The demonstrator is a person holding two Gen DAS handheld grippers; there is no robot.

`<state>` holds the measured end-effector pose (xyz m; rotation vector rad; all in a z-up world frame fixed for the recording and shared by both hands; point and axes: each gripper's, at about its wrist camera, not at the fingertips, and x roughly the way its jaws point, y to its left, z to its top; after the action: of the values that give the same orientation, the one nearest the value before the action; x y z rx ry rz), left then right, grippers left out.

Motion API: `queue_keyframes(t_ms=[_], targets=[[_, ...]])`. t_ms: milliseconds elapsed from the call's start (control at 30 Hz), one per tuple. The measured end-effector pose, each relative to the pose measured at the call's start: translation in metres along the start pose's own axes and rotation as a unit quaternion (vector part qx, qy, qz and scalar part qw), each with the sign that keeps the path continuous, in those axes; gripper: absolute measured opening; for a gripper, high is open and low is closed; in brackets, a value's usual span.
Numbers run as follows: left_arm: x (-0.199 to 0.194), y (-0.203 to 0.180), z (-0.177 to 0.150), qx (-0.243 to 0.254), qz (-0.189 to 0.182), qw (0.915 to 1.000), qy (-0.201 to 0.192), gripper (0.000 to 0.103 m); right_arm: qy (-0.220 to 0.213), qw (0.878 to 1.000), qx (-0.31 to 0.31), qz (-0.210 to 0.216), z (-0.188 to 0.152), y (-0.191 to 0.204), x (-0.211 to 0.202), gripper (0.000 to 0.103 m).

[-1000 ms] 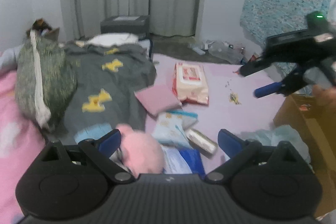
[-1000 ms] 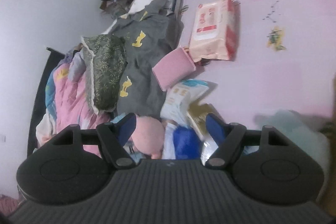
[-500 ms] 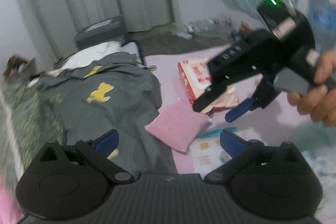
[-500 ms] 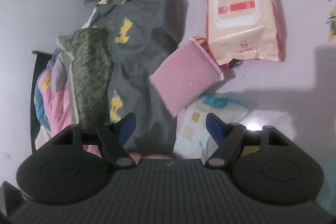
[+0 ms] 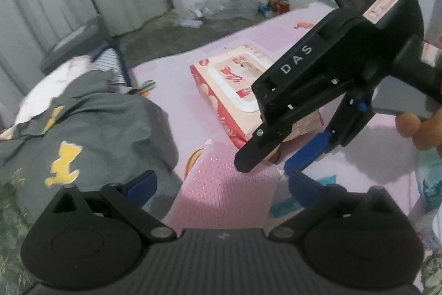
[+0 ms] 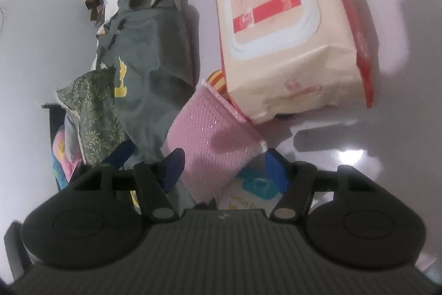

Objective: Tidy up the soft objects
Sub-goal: 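Grasp the pink bubble-textured pad with the right gripper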

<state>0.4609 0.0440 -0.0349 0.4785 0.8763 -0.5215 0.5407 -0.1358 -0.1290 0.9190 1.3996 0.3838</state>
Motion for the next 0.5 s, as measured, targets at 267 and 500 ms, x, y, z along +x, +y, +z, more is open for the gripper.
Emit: queue_keyframes(t_ms=[267,500], targets=[[0.042,0.008,0.001,0.0,-0.032,0.9981,0.053,0.102,0.029,0.999,0.024,0.018,0.01,-0.012,0.027,0.056],[0.057,0.006,-0.008,0.016,-0.018,0.9971,0.072,0.097,0.022,0.999,0.025,0.035,0.014,-0.014,0.039,0.048]])
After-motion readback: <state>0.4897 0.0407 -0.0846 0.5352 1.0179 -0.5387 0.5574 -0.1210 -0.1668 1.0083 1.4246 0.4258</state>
